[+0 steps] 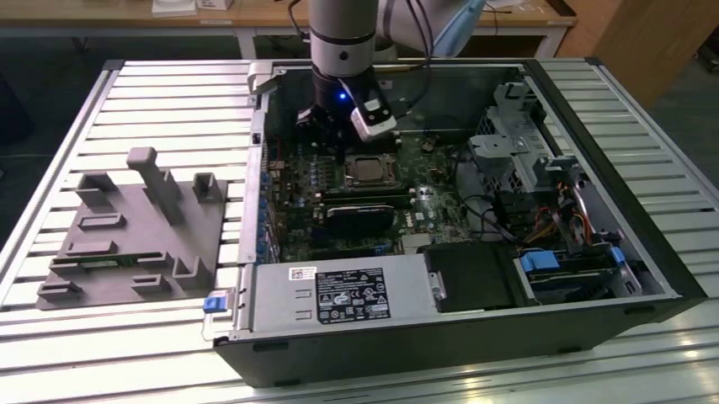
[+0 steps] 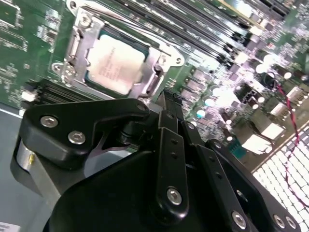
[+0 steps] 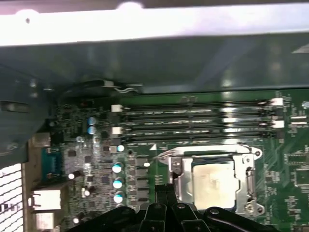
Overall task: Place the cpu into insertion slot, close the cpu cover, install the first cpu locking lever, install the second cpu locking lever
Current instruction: 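Install the first cpu locking lever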
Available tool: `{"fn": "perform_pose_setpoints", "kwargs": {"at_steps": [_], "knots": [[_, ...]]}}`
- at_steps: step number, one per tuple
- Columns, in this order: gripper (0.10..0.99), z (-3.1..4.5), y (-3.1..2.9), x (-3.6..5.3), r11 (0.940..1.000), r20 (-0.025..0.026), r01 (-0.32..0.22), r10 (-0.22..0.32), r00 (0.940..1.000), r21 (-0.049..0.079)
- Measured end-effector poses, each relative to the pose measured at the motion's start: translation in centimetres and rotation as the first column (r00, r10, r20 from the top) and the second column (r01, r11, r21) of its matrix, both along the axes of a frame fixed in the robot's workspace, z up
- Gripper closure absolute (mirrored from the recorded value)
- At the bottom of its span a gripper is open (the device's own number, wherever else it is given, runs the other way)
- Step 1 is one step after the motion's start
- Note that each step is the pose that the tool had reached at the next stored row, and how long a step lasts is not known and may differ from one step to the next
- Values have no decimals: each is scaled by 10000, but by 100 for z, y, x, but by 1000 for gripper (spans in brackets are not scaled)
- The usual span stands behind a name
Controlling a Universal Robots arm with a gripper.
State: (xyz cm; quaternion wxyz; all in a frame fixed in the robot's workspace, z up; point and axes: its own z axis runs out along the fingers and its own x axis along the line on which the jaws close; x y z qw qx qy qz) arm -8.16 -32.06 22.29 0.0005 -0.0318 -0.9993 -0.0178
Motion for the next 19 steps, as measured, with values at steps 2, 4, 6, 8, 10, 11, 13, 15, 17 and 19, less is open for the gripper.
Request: {"fn": "perform_pose_setpoints", "kwargs": {"at_steps": [2,4,6,8,10,11,13,15,17,19], "knots": [[980,0,0,-32,10000,1,0,0,10000,1],[980,0,0,-61,10000,0,1,-1,10000,0],[980,0,0,-83,10000,1,1,-1,10000,1],[980,0,0,-83,10000,1,0,0,10000,1],[980,0,0,-85,10000,0,0,0,10000,0],[980,0,0,-86,10000,0,1,-1,10000,0],[980,11,-1,-86,10000,-1,0,0,10000,-2],[980,40,0,-86,10000,0,0,0,10000,0],[980,80,0,-86,10000,1,1,-1,10000,1],[980,122,0,-86,10000,-1,1,-1,10000,-1]]}}
